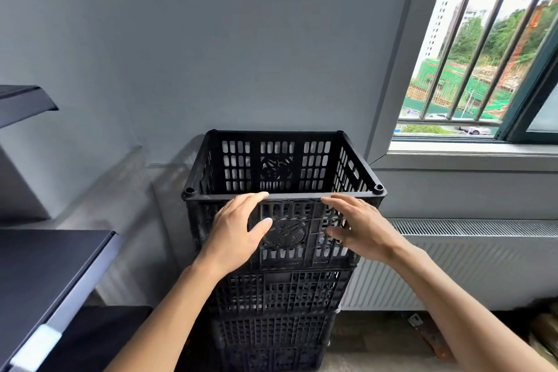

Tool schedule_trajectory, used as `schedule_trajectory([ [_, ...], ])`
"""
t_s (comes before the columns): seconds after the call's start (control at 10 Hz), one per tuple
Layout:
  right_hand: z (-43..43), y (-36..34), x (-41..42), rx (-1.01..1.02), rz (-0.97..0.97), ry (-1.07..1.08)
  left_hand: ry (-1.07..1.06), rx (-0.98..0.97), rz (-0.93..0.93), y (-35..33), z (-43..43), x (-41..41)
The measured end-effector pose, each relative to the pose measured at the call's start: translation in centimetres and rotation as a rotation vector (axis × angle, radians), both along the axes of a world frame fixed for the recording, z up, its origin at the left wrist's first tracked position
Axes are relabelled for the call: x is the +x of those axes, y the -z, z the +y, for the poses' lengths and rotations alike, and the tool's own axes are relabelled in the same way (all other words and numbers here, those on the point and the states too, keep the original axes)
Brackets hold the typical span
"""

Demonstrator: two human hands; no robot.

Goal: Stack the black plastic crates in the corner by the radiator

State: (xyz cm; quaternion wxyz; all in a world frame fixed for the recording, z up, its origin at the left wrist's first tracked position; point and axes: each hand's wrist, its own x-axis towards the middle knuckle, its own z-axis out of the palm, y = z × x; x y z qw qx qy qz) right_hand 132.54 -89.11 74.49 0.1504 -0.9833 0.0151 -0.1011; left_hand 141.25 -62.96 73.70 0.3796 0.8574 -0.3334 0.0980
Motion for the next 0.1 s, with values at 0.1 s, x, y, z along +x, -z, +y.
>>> schedule_trajectory([
  [0.1,0.31,-1.56,-1.14,0.053,-0.062,0.01,-0.019,-0.092,0.057,-1.17,0.77,-1.13],
])
